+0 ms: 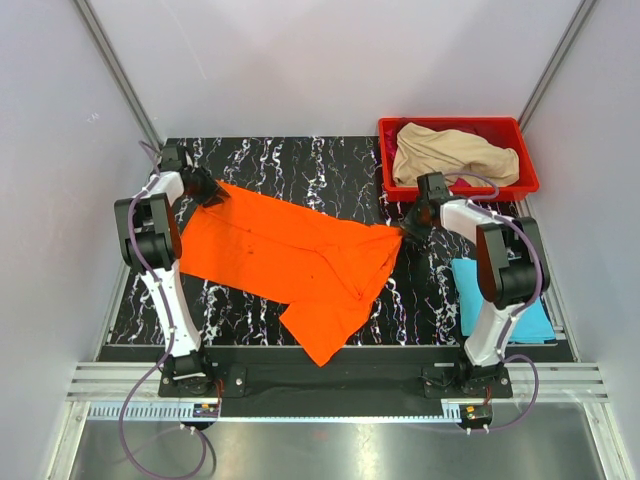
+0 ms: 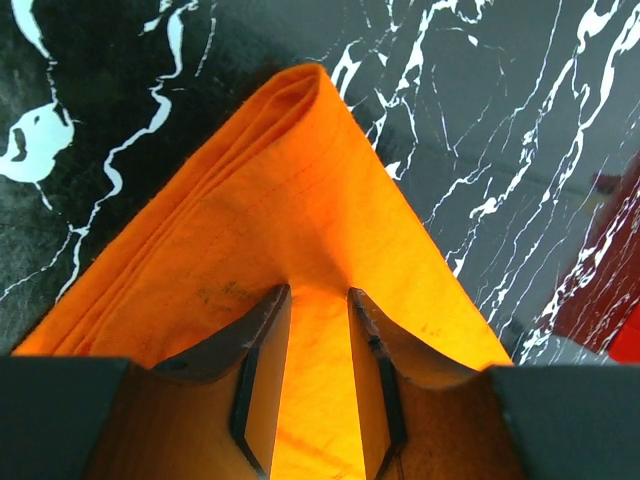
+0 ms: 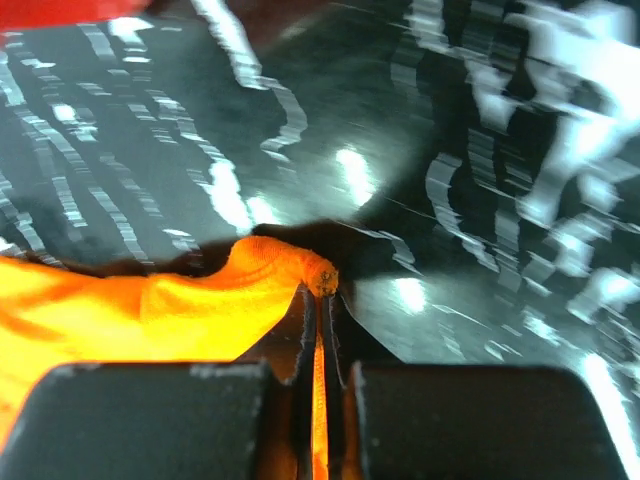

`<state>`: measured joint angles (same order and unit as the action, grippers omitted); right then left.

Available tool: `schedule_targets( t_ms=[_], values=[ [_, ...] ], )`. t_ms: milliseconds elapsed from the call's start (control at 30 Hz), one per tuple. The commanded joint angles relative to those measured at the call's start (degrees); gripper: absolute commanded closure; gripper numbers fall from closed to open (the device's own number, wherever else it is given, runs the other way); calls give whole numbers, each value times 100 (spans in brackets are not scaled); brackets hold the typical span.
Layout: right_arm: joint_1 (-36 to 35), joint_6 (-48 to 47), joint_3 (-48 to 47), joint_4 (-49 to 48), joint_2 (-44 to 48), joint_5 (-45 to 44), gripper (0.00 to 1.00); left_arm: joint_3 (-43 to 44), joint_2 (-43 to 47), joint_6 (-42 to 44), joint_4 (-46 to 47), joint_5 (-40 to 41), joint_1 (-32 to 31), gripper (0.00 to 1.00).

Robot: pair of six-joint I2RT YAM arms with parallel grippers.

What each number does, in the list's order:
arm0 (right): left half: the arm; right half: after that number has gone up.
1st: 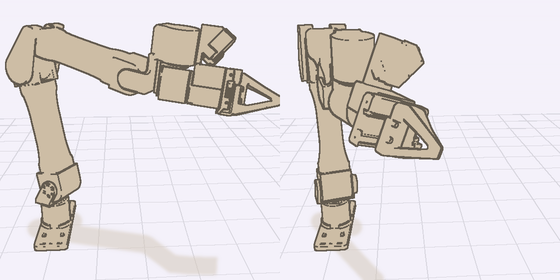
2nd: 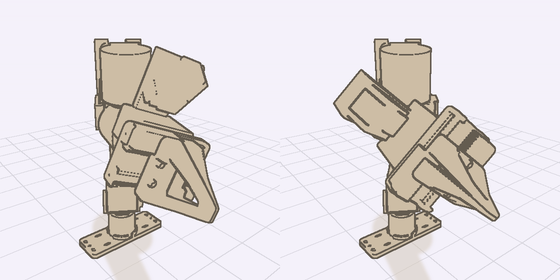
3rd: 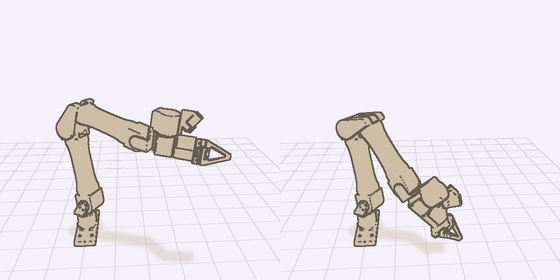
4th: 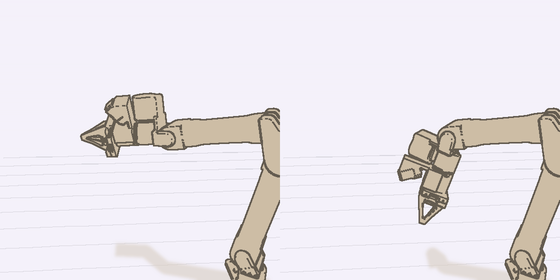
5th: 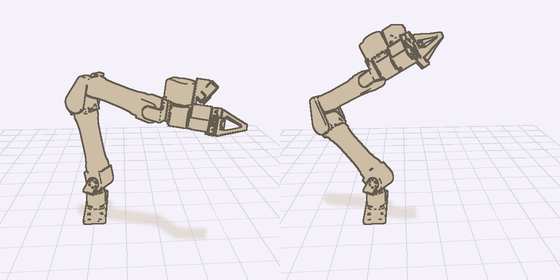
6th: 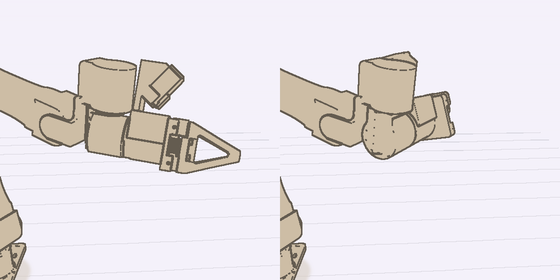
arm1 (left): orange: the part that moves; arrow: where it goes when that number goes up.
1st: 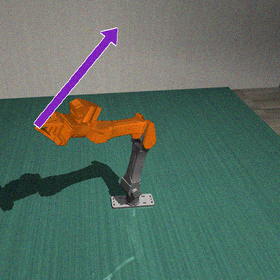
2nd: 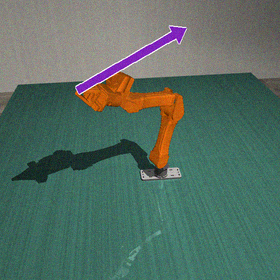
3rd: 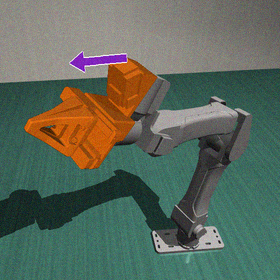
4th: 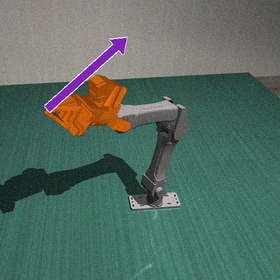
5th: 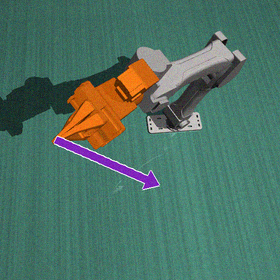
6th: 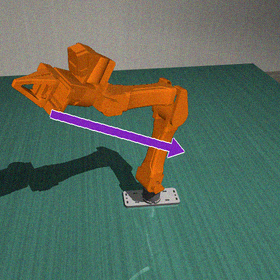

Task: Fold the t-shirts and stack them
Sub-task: Fold the tshirt

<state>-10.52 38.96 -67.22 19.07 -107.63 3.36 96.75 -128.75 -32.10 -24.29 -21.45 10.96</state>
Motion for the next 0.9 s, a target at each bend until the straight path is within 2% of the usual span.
schedule_targets(
  t_ms=[0, 133, 267, 467, 533, 600, 667, 767, 800, 867],
  values=[
    [94, 173, 366, 175, 690, -914, 100, 160, -107, -227, 65, 10, 81, 64],
    [103, 217, 781, -149, 920, -732, 100, 125, -124, -175, 39, 44, 134, 65],
    [103, 130, 553, -88, 656, -390, 100, 142, -107, -104, 21, 1, 134, 65],
    [103, -283, 166, 0, 498, -151, 97, 125, 227, 133, 153, -17, 117, 59],
    [94, -380, -62, 131, 340, -169, 89, 299, 157, 247, 40, -43, 134, 58],
    [94, -564, -351, 673, 252, -282, 81, 467, 166, 431, -233, -26, 108, 58],
    [103, -774, -397, 1236, 461, -537, 71, 162, 577, 598, -120, 166, 12, 55],
    [94, -1187, -214, 1722, 1057, -634, 54, -173, 1368, 906, -172, 657, -295, 44],
    [94, -1250, -160, 1819, 1217, -617, 50, -392, 1727, 968, -181, 738, -401, 43],
    [60, -1469, 76, 1811, 1638, -407, 50, -656, 2036, 1038, -216, 853, -725, 43]
  ],
)
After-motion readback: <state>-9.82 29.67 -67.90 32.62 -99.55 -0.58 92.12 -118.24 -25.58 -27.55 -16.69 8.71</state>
